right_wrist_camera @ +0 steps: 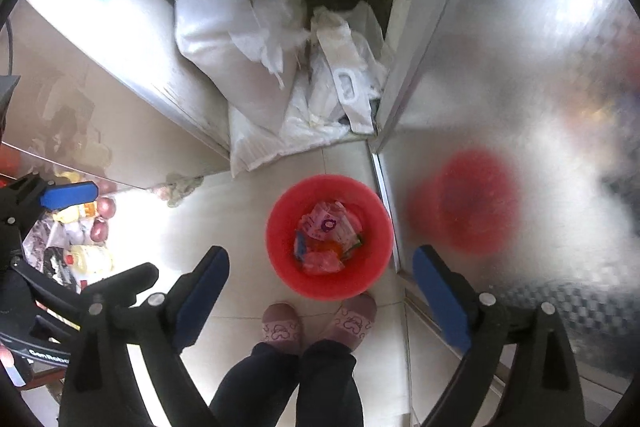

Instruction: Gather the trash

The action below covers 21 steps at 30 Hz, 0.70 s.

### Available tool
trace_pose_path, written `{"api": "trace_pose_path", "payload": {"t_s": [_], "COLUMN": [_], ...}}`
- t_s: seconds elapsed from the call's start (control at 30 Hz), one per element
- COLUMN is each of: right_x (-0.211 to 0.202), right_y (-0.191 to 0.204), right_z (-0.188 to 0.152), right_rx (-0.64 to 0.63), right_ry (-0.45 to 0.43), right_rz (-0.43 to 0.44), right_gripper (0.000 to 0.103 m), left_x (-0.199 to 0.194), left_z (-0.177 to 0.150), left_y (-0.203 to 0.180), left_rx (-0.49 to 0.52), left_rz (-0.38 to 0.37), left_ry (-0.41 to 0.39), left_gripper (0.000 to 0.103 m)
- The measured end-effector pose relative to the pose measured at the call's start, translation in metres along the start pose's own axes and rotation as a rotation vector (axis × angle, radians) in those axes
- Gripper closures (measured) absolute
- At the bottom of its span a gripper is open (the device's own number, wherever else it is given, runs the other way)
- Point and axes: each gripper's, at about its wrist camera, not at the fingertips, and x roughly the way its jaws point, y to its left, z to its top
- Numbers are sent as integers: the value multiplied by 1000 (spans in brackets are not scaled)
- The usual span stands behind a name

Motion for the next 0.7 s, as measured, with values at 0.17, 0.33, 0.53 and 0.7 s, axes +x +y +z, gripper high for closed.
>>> {"api": "trace_pose_path", "payload": {"t_s": [0.17, 0.33, 0.53, 0.7], "right_x": [-60, -137, -228, -289], "right_y": [13, 21, 28, 27], "right_z": [9, 16, 21, 24], "right_rx": [-21, -29, -59, -61], "right_ry": [-44, -125, -252, -363], "right_rz": [16, 9, -2, -31], "right_gripper": [10, 10, 10, 10], "left_x": [-74, -152, -241, -299], "left_z": [3, 3, 9, 19], "left_y": [-7, -14, -23, -29], "left_rx": [1, -13, 21, 39], "left_rz": [33, 42, 29, 24], "left_ry": [-59, -138, -262, -352], "left_gripper": [0, 0, 0, 0]}}
